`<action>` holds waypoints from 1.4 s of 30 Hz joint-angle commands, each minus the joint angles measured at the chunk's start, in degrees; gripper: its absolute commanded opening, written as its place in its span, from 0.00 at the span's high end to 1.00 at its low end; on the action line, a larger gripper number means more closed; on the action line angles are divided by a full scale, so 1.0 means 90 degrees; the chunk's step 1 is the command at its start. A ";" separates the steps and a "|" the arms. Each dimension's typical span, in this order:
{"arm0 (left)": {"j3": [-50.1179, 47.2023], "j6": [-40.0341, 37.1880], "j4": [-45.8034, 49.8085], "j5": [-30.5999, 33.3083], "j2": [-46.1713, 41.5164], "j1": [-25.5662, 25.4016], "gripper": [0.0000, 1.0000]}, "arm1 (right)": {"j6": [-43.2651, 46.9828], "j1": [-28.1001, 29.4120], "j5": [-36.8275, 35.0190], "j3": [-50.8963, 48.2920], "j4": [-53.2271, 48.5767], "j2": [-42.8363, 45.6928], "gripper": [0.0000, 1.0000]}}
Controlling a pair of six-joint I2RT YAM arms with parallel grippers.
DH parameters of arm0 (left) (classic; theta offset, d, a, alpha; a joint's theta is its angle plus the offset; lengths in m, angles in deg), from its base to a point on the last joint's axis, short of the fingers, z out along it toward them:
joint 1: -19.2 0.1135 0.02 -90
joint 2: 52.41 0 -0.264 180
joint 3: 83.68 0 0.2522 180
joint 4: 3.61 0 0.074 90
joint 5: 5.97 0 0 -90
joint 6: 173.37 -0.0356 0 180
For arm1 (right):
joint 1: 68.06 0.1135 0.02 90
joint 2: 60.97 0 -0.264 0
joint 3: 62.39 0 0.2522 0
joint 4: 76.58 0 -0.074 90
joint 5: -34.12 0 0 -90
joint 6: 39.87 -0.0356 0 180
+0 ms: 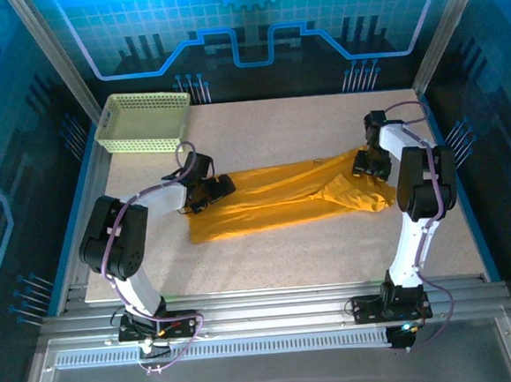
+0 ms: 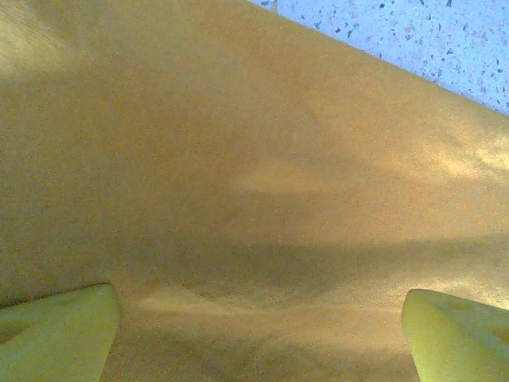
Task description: Fold the inside-out t-shirt
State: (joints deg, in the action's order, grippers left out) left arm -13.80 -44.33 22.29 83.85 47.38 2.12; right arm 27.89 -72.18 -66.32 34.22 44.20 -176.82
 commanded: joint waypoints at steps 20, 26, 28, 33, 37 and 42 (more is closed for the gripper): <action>-0.0104 -0.0061 0.0028 0.0087 0.0105 0.0414 0.06 | 0.0129 0.0224 0.0092 0.1121 -0.0649 -0.1117 0.17; -0.0102 -0.0051 0.0050 0.0107 0.0077 0.0421 0.05 | 0.0084 0.0371 0.0169 0.1110 -0.0732 -0.1125 0.30; -0.0105 -0.0051 0.0047 0.0114 0.0056 0.0417 0.05 | 0.0047 0.0440 0.0292 0.1060 -0.0749 -0.1093 0.38; -0.0093 -0.0022 0.0028 0.0099 0.0047 0.0417 0.05 | -0.0095 0.0518 0.0146 0.0967 -0.0714 -0.1038 0.69; -0.0100 -0.0051 0.0066 0.0105 0.0011 0.0419 0.05 | -0.0203 0.0419 -0.0022 0.0755 -0.0531 -0.0666 0.90; -0.0121 -0.0100 0.0155 -0.0101 -0.0154 0.0415 0.04 | -0.0336 0.0076 -0.0326 0.0294 -0.0282 0.0230 1.00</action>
State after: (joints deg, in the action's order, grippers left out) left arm -13.89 -44.52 21.68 84.19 47.42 5.33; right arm 26.10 -69.28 -66.82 39.29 42.32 -179.82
